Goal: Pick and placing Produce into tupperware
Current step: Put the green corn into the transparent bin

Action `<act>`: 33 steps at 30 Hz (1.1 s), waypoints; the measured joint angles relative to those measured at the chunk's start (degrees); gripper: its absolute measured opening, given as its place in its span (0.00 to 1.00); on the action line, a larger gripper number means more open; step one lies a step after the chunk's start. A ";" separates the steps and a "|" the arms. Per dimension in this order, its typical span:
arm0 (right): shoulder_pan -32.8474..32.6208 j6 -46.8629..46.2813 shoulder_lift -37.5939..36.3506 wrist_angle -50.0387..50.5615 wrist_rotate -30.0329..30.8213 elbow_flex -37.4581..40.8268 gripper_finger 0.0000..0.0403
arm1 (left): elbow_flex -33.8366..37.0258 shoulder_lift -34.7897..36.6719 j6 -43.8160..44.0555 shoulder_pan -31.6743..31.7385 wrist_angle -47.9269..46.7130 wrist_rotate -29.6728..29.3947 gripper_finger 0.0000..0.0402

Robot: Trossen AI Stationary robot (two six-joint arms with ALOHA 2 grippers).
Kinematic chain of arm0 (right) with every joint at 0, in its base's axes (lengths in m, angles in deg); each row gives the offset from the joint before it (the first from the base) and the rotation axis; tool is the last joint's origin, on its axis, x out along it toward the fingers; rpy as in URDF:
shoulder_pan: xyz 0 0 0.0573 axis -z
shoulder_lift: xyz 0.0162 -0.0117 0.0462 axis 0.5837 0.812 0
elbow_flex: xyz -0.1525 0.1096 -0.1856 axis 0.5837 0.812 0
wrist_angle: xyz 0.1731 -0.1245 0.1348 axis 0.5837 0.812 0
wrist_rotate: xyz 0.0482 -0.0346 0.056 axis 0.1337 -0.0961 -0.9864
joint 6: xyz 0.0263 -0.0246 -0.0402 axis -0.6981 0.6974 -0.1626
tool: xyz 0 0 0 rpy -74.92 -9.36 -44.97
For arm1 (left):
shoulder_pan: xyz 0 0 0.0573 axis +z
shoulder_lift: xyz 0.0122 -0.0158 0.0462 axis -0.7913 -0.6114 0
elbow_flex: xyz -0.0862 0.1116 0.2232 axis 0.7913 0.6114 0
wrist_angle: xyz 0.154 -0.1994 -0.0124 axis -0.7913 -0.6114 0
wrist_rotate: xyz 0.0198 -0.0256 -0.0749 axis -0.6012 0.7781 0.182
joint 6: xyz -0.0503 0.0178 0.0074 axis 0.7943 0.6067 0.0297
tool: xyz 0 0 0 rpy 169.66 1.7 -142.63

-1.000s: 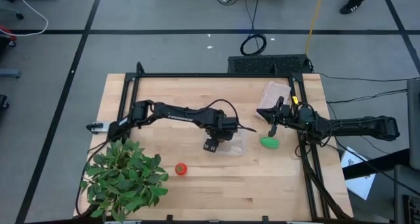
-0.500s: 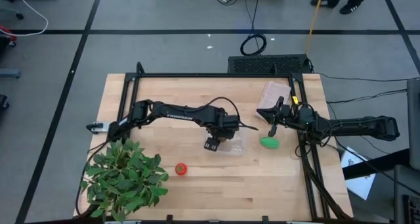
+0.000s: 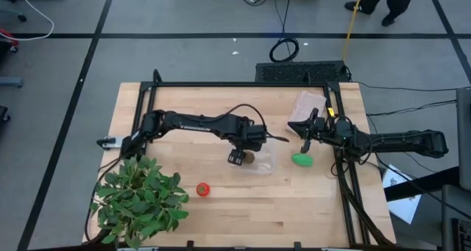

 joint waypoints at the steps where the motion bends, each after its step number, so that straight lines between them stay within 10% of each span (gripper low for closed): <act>1: 0.00 -0.01 0.09 -0.23 -0.01 0.00 0.00 | 0.00 0.90 0.02 0.00 0.06 0.09 0.70; 23: 0.00 -0.05 0.27 -0.31 0.00 0.00 0.00 | 0.17 3.66 -1.75 0.00 -0.53 4.46 0.02; 33: 0.00 -0.03 0.27 -0.31 0.00 0.00 0.00 | -0.08 3.81 -2.70 0.00 -0.05 3.25 0.01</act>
